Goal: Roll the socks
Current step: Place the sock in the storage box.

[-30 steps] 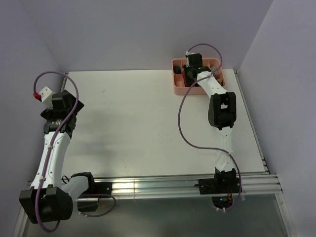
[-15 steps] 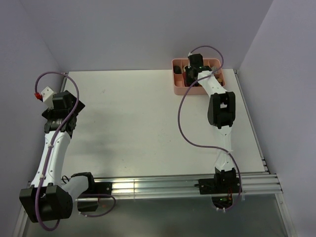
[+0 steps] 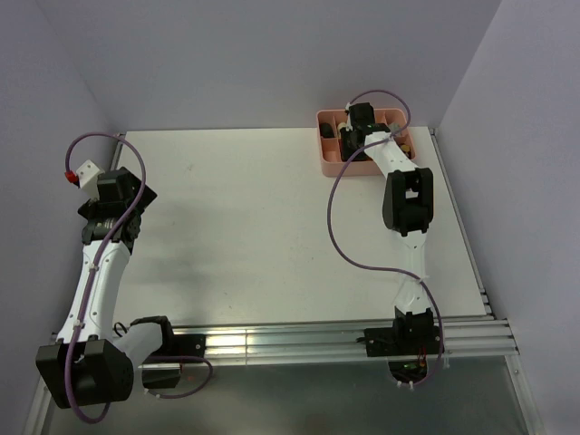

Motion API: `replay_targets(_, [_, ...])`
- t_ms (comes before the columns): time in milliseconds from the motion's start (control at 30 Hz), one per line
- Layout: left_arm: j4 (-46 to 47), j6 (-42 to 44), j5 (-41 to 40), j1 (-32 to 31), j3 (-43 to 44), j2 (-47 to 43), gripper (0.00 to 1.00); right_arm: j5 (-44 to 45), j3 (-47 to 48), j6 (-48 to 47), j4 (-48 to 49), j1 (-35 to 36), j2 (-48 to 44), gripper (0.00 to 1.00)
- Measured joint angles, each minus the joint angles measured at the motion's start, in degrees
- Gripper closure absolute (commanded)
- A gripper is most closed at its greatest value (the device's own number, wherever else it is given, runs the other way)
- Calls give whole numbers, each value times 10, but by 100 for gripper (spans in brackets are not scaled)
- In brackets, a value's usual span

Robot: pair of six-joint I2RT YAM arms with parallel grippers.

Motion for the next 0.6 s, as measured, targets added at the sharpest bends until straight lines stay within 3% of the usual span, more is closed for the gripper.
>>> replay_targets(100, [0, 0, 2, 0, 0, 0, 1, -3, -19, 3, 16, -1, -12, 56])
replay_targets(367, [0, 0, 2, 0, 0, 0, 1, -6, -93, 0, 42, -4, -65, 47])
replay_targets(600, [0, 0, 2, 0, 0, 0, 1, -7, -104, -3, 46, -4, -75, 45])
